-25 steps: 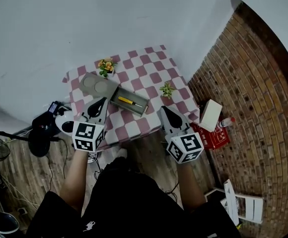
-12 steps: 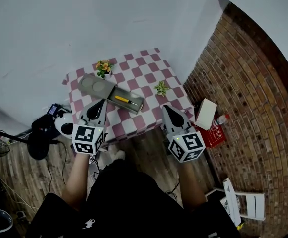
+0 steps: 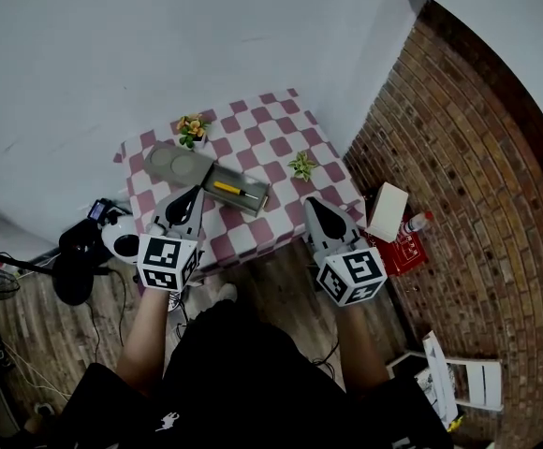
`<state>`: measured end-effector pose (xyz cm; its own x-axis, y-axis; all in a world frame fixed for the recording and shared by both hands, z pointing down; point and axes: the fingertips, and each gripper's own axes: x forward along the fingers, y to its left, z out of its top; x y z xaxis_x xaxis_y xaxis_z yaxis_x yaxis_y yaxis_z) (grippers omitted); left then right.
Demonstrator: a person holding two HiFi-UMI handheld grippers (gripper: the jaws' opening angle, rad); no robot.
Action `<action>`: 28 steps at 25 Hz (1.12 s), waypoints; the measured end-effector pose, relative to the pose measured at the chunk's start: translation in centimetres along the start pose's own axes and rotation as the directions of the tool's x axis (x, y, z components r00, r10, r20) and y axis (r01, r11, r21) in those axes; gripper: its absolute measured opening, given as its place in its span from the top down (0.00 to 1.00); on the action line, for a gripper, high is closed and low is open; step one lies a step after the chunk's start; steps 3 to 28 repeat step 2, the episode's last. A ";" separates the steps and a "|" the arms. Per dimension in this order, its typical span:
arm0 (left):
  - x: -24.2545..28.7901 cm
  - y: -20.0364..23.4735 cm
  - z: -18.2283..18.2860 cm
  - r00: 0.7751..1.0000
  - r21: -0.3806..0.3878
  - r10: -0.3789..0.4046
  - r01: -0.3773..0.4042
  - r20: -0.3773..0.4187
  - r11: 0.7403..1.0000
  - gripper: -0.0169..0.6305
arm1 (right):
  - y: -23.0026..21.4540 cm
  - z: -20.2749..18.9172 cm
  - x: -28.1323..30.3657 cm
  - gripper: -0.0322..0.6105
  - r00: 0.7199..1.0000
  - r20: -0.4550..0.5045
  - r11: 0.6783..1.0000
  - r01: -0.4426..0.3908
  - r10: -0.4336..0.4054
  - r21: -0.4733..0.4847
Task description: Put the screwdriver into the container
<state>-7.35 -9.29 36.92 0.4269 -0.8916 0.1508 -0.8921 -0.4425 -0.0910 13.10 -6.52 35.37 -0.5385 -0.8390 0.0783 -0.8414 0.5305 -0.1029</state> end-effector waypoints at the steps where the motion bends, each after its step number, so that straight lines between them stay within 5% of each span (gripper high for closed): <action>1: 0.2 0.0 0.0 1.000 0.000 -0.003 0.003 -0.001 1.000 0.97 | -0.1 -0.1 0.1 0.95 1.000 -0.001 1.000 0.000 0.000 -0.002; 28: 0.4 -0.1 -0.1 1.000 0.001 -0.006 0.006 -0.003 1.000 0.97 | -0.2 -0.1 0.3 0.95 1.000 -0.002 1.000 -0.001 0.001 -0.003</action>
